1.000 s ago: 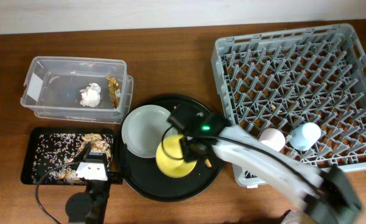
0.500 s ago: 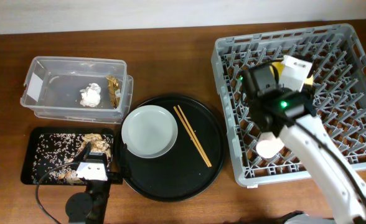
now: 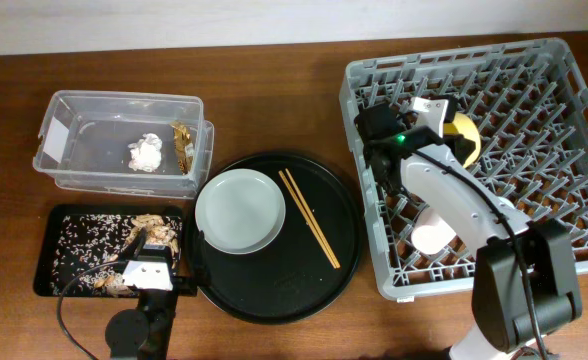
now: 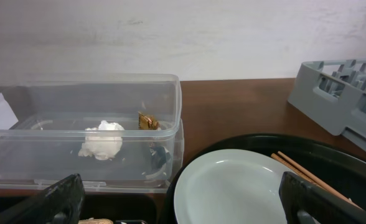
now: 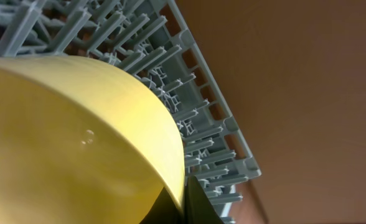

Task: Sort waste into correct bins and load items into the dishwasher rack
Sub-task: 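Carry the yellow bowl into the dish rack and release it, then grasp the wooden chopsticks with the right gripper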

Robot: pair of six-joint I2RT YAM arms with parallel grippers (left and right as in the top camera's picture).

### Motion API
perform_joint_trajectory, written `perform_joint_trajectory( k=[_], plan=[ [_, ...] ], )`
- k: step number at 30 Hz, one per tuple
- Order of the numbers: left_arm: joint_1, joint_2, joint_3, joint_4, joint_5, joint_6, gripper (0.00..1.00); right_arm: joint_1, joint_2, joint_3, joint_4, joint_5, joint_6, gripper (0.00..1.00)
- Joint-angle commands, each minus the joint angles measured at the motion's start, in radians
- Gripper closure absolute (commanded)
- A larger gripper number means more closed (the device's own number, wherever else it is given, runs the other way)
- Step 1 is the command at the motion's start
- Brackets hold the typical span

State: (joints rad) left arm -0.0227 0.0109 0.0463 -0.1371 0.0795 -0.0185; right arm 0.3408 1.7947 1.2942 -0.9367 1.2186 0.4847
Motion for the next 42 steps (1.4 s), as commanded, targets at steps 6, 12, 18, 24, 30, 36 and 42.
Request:
perform_joint_trajectory(
  k=[6, 12, 18, 24, 30, 36, 42],
  plan=[
    [0.006, -0.005, -0.009, 0.002, 0.01, 0.012, 0.01, 0.066, 0.016, 0.002, -0.162, -0.136, 0.006, 0.95],
    [0.006, -0.005, -0.009, 0.003, 0.01, 0.012, 0.01, 0.097, -0.024, 0.035, -0.303, -0.163, 0.185, 0.49],
    [0.006, -0.005, -0.009, 0.003, 0.01, 0.012, 0.01, 0.291, -0.174, 0.167, -0.334, -0.339, 0.186, 0.44],
    [0.006, -0.005, -0.009, 0.003, 0.01, 0.012, 0.01, 0.435, -0.195, 0.187, -0.232, -0.768, 0.185, 0.45],
    [0.006, -0.005, -0.009, 0.003, 0.01, 0.012, 0.01, 0.444, -0.06, 0.111, -0.094, -0.956, 0.121, 0.45],
    [0.006, -0.005, -0.009, 0.003, 0.01, 0.012, 0.01, 0.443, 0.113, 0.102, -0.02, -1.121, -0.137, 0.5],
    [0.006, -0.005, -0.009, 0.003, 0.01, 0.012, 0.01, 0.392, 0.215, 0.102, 0.03, -1.123, -0.177, 0.55]
  ],
)
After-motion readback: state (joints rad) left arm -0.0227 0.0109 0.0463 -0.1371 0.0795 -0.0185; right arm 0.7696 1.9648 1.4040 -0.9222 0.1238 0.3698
